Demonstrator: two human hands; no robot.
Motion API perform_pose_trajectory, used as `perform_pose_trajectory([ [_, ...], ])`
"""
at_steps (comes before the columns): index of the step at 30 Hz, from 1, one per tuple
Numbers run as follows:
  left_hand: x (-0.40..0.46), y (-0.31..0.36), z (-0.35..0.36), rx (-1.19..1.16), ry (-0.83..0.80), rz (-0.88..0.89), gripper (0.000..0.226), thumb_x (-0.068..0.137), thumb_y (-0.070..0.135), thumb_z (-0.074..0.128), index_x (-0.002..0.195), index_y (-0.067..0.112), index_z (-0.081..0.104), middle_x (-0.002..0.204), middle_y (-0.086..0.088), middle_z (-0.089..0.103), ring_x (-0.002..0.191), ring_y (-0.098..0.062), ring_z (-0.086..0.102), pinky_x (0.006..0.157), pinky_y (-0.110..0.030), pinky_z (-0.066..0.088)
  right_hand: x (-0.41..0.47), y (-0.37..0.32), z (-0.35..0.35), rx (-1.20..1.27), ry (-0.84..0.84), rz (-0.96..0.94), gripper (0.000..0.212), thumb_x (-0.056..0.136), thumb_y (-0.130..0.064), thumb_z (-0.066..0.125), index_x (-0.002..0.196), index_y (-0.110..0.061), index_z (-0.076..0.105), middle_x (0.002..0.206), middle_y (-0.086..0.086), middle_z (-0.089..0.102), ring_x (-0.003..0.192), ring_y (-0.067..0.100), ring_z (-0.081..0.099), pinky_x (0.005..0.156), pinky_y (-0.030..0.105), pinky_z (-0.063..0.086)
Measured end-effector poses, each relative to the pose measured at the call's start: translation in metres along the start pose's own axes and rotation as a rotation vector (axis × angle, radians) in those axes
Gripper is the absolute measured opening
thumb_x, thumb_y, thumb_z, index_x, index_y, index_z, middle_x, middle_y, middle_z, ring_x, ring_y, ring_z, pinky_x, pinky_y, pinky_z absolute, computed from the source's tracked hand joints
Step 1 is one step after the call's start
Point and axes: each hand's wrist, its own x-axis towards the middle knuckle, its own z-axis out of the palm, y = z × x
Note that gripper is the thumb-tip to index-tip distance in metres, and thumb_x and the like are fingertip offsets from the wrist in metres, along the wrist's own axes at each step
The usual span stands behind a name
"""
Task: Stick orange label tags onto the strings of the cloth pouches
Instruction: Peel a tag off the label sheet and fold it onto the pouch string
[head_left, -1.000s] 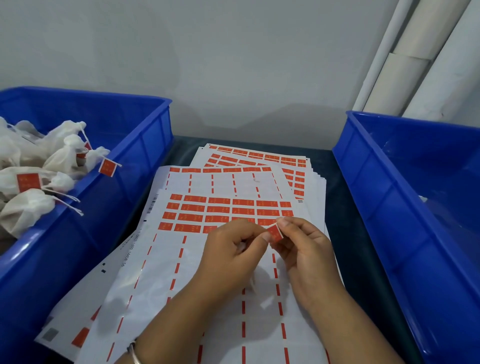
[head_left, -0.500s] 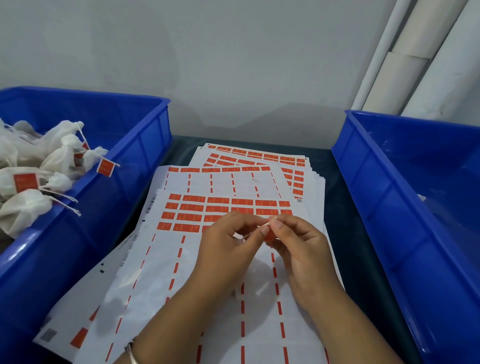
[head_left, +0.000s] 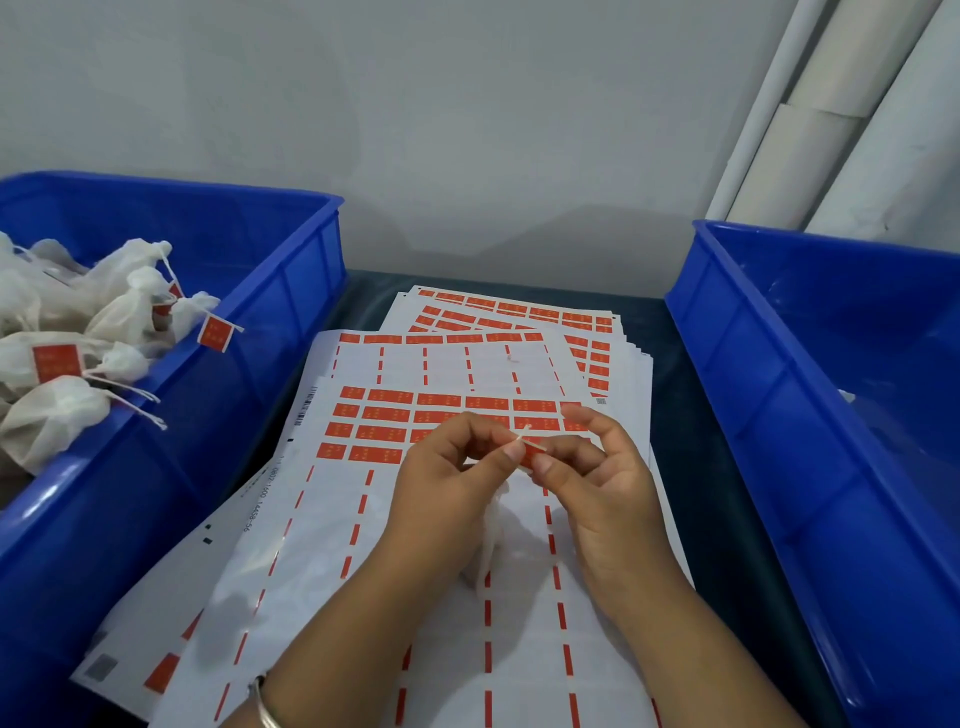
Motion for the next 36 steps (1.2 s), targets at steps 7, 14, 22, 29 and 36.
perform_pose_trajectory([
  [7,0.001,-0.002,0.002,0.044,-0.002,0.016,0.011,0.081,0.020,0.066,0.073,0.027,0.064,0.077,0.019,0.067,0.079,-0.001,0.063,0.062,-0.010,0.047,0.001,0.002,-0.001,-0.017,0.049,-0.025,0.048,0.062,-0.037,0.071,0.106,-0.034,0.055,0.096,-0.015,0.072,0.089,0.005,0.070,0.066,0.017,0.055],
  [14,0.002,-0.003,0.004,0.062,0.000,-0.005,0.002,0.079,0.033,0.065,0.078,0.032,0.066,0.077,0.027,0.066,0.079,0.009,0.059,0.051,0.000,0.041,0.008,0.004,-0.005,0.023,0.127,-0.019,0.037,0.073,-0.025,0.073,0.105,-0.033,0.056,0.092,-0.016,0.073,0.087,0.007,0.071,0.065,0.018,0.055],
  [22,0.001,-0.018,0.006,0.434,-0.102,0.082,0.017,0.072,0.037,0.076,0.066,0.042,0.060,0.080,0.029,0.055,0.081,0.008,0.053,0.053,-0.001,0.041,0.019,0.012,-0.023,0.403,0.233,0.176,0.027,0.089,-0.012,0.063,0.113,-0.022,0.058,0.099,0.004,0.074,0.088,0.020,0.072,0.064,0.024,0.057],
  [29,-0.001,-0.026,0.010,0.639,-0.108,0.155,0.012,0.079,0.044,0.067,0.088,0.043,0.059,0.081,0.030,0.048,0.074,0.000,0.053,0.052,-0.002,0.040,0.021,0.017,-0.020,0.322,0.123,0.155,0.026,0.088,-0.011,0.062,0.111,-0.023,0.060,0.100,0.001,0.074,0.092,0.021,0.071,0.076,0.031,0.058],
  [36,0.004,-0.019,0.003,0.322,0.254,0.059,0.007,0.083,0.037,0.061,0.079,0.039,0.057,0.077,0.025,0.059,0.070,-0.004,0.059,0.048,-0.004,0.038,0.023,0.019,-0.017,0.229,0.088,0.138,0.027,0.087,-0.012,0.065,0.108,-0.028,0.062,0.100,-0.004,0.073,0.092,0.019,0.071,0.078,0.030,0.058],
])
